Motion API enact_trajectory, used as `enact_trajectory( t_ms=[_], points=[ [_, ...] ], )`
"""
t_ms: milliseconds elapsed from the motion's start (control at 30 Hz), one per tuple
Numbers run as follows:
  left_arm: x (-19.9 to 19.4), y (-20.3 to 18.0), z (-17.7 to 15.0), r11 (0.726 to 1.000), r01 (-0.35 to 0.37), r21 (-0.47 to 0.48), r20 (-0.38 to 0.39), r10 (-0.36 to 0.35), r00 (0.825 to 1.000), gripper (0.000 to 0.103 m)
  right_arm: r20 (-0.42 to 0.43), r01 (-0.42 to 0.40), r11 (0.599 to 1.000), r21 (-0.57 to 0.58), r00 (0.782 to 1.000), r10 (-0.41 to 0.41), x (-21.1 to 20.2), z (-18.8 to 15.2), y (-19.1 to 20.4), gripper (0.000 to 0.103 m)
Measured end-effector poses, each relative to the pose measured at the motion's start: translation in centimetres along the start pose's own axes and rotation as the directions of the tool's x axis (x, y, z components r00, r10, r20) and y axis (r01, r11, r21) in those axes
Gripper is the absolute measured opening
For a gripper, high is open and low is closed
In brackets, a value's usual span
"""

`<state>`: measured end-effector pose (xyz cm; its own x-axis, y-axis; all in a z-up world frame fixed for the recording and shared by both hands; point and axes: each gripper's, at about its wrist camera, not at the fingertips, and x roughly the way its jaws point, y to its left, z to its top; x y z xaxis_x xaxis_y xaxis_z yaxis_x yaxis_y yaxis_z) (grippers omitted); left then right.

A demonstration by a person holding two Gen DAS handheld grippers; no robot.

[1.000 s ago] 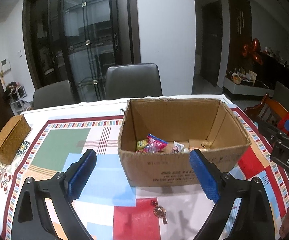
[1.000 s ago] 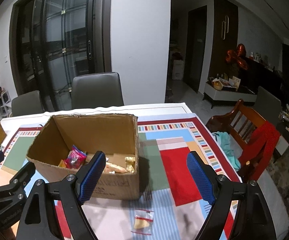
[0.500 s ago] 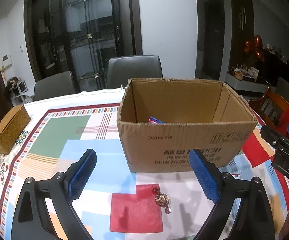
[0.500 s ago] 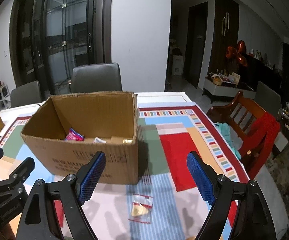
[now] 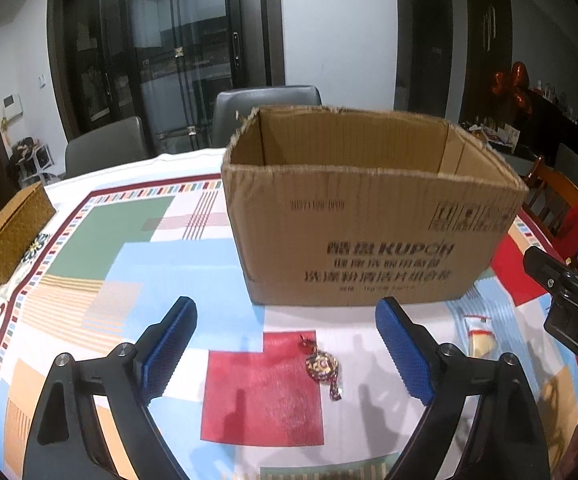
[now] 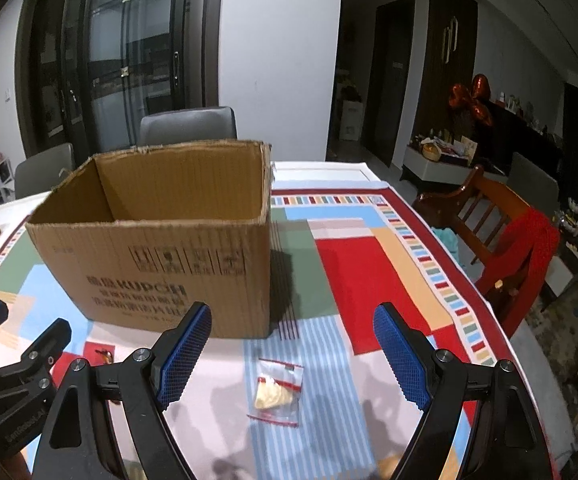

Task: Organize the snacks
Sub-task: 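Withdraw both open tools from the box toward the last two snacks, then grasp the shiny wrapped candy with the left tool while the right tool grasps the cheese cake packet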

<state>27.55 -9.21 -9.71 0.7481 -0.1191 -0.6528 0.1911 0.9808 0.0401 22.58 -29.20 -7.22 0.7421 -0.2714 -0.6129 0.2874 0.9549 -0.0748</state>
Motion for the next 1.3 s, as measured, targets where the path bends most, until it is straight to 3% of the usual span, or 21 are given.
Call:
enact_trajectory(
  t_ms=[1000,1300],
  points=[
    [3.6,-1.1,-4.5,1.0,-0.026,-0.009,-0.079,0.025,0.997,0.085,-0.158,-0.003,1.0,0.003,0.987,0.003,4.8,-5.5,0.3,0.084],
    [5.1,-1.5,-5.1,1.0,-0.019,-0.014,-0.117,0.018,0.993,0.077,-0.189,-0.007,1.0,0.011,0.982,0.009,5.7,-6.1,0.2,0.081]
  ],
)
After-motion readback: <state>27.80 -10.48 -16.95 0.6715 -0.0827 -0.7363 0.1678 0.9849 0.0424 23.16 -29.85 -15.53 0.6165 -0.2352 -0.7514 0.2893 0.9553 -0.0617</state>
